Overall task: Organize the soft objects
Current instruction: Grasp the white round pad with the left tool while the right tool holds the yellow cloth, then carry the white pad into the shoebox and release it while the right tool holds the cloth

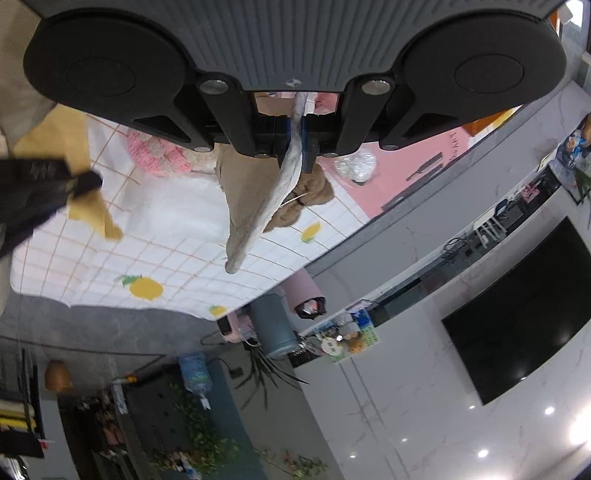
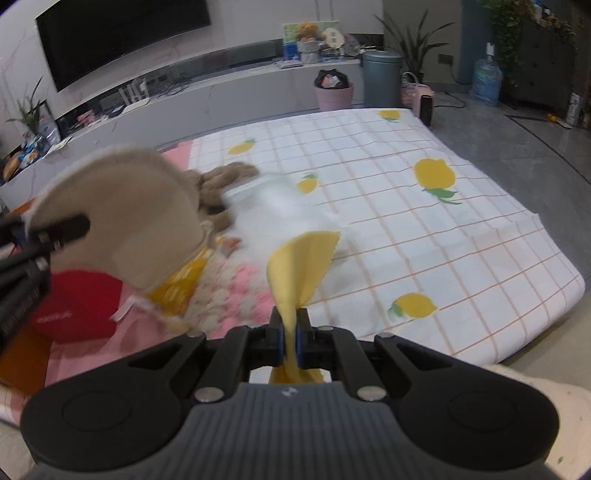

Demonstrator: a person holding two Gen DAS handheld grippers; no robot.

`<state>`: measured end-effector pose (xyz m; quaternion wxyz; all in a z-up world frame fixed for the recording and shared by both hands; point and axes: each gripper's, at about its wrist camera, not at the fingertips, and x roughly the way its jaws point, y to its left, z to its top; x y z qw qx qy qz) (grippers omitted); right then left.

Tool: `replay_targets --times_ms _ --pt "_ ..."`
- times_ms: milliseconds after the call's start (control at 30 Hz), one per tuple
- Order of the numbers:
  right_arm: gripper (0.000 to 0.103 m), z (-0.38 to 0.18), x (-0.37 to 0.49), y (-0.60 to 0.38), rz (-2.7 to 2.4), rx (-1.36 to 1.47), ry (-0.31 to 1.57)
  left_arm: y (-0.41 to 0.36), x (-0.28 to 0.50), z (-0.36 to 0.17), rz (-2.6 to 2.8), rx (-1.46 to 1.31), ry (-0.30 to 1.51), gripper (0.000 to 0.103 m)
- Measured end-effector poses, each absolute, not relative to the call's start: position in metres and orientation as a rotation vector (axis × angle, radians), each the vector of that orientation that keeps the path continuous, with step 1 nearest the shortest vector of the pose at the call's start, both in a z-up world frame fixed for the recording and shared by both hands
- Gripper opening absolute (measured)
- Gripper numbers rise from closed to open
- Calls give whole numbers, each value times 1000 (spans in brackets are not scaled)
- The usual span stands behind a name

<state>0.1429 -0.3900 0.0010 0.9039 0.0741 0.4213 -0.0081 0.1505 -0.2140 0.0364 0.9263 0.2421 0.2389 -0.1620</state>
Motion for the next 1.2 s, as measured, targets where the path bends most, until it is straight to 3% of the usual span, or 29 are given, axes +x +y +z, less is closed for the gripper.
replay_targets --times_ms 700,1200 --pt "3 70 76 -300 122 38 703 -149 123 140 -265 264 305 5" --pt "3 138 64 -172 331 -16 571 -14 94 147 -86 129 279 5"
